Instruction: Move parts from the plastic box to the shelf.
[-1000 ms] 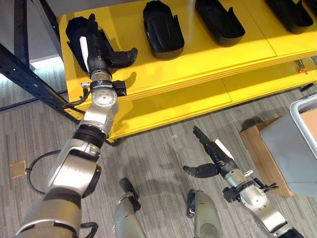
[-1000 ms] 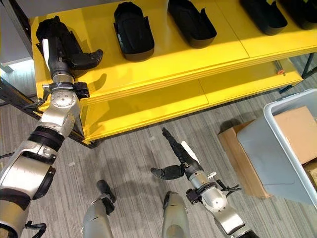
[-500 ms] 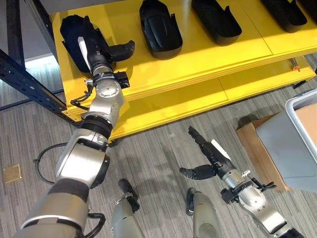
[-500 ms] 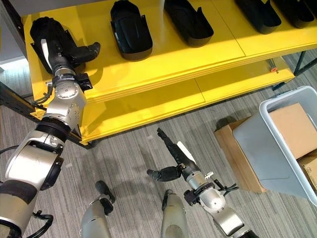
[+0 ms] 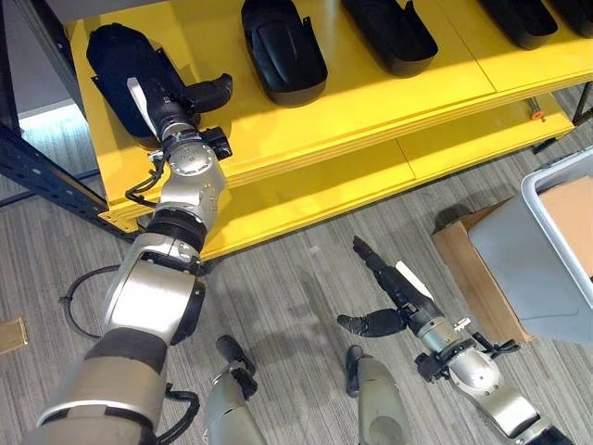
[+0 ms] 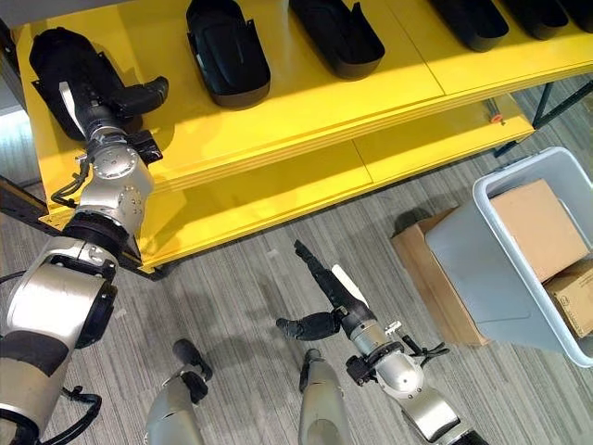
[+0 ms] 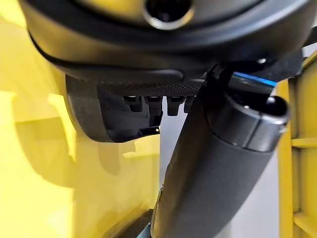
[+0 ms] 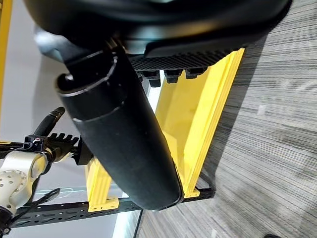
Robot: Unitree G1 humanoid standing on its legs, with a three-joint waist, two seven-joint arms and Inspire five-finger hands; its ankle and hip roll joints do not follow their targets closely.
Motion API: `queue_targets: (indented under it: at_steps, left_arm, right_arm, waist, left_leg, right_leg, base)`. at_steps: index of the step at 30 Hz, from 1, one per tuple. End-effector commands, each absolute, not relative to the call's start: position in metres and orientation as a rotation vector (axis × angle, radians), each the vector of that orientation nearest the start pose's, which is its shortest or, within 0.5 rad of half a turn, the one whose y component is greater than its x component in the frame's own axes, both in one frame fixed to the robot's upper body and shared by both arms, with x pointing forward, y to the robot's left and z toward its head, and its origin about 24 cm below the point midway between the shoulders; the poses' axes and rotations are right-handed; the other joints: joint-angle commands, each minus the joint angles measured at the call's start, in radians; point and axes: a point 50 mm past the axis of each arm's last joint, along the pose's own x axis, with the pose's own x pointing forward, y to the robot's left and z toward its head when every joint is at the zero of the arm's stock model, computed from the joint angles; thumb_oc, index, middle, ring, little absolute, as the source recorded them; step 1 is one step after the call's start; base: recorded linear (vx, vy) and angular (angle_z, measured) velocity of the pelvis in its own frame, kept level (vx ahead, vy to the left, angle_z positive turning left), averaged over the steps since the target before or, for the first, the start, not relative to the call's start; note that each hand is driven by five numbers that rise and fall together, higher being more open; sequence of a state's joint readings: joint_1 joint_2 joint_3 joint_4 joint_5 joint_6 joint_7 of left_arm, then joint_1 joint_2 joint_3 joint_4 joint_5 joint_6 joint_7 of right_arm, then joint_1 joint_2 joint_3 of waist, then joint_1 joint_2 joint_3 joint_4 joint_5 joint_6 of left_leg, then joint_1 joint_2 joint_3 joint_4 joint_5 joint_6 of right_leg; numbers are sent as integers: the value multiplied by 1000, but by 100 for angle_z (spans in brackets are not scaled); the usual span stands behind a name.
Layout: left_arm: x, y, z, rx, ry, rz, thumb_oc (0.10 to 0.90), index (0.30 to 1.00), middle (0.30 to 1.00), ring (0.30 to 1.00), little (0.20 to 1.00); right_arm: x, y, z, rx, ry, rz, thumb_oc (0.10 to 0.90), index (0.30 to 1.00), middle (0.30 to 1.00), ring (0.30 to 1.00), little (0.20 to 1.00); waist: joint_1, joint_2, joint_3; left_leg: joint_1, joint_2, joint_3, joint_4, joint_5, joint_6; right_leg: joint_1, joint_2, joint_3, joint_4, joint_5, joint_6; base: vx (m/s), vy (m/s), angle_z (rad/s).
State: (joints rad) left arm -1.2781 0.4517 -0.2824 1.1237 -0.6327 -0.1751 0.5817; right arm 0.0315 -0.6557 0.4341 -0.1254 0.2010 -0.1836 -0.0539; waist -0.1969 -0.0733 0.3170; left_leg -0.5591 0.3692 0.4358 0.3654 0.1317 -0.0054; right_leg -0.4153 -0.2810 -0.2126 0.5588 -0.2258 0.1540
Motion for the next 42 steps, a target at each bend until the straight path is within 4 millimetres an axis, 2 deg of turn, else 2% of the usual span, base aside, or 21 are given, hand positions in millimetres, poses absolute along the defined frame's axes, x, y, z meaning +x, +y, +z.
queue_targets:
  at_steps: [1,9,13,16,18,23,25,33,36,42]
  left_arm:
    - [404,221,335,-257,-530,577,900,1000,1000,1000,1000]
    - [407,228,324,-226,-473,597,900,1000,1000,1000,1000]
    - [410,233,308,-241,-400,608,900,1000,1000,1000,1000]
    - [411,234,304,-220,-384,610,900,1000,1000,1000,1000]
    - [413,238,291,-72,-325,619,900,1000,1000,1000,1000]
    - [415,240,281,63,-277,626,900,1000,1000,1000,1000]
    - [415,245,270,189,-221,644,900,1000,1000,1000,1000]
    - [413,256,255,474,-149,660,900,1000,1000,1000,1000]
    - [413,258,250,540,-128,664,900,1000,1000,1000,1000]
    - [411,263,237,535,-83,670,900,1000,1000,1000,1000]
  right_arm:
    - [231,-158,102,-307,-325,439,900,1000,1000,1000,1000]
    - [230,-159,102,-300,-320,446,900,1000,1000,1000,1000]
    - [228,-159,100,-297,-311,450,900,1000,1000,1000,1000]
    - [227,-159,99,-296,-307,457,900,1000,1000,1000,1000]
    - [227,-160,99,-298,-304,463,900,1000,1000,1000,1000]
    - [226,-161,101,-303,-306,462,900,1000,1000,1000,1000]
    - [226,-162,101,-300,-303,468,900,1000,1000,1000,1000]
    - [223,-165,104,-295,-306,485,900,1000,1000,1000,1000]
    - [222,-166,104,-290,-307,486,900,1000,1000,1000,1000]
    - [219,-166,103,-281,-298,490,900,1000,1000,1000,1000]
  waist:
    - [-28,30,-52]
    - [-37,24,-56]
    - [-34,24,-54]
    - [-33,24,-55]
    - [-35,23,-54]
    - [-36,22,-51]
    - [-38,21,-47]
    - [-39,23,-42]
    - [-37,21,-40]
    - [-38,19,-38]
  left_leg:
    - [-26,89,-119,171,-119,-137]
    - [-37,90,-120,178,-125,-135]
    - [-39,91,-122,179,-124,-137]
    - [-42,90,-122,174,-121,-138]
    - [-44,92,-123,174,-120,-136]
    - [-44,92,-120,176,-121,-133]
    - [-45,95,-120,180,-123,-131]
    - [-50,101,-119,187,-123,-129]
    - [-52,101,-121,188,-122,-129]
    - [-54,104,-126,185,-119,-129]
  right_leg:
    - [194,46,-10,-185,36,-30]
    - [178,47,-3,-179,43,-29]
    - [174,45,-6,-175,42,-28]
    - [173,46,-7,-176,41,-29]
    - [167,48,-7,-172,43,-30]
    - [164,47,-4,-170,42,-29]
    - [159,47,-2,-163,42,-29]
    - [144,48,2,-144,35,-31]
    - [139,49,3,-138,33,-32]
    - [137,51,2,-138,33,-33]
  base:
    - [0,0,0]
    - [2,2,-1]
    - [0,0,0]
    - [0,0,0]
    - [0,0,0]
    - [0,0,0]
    - [0,0,0]
    - [-1,-1,-2]
    - [0,0,0]
    - [0,0,0]
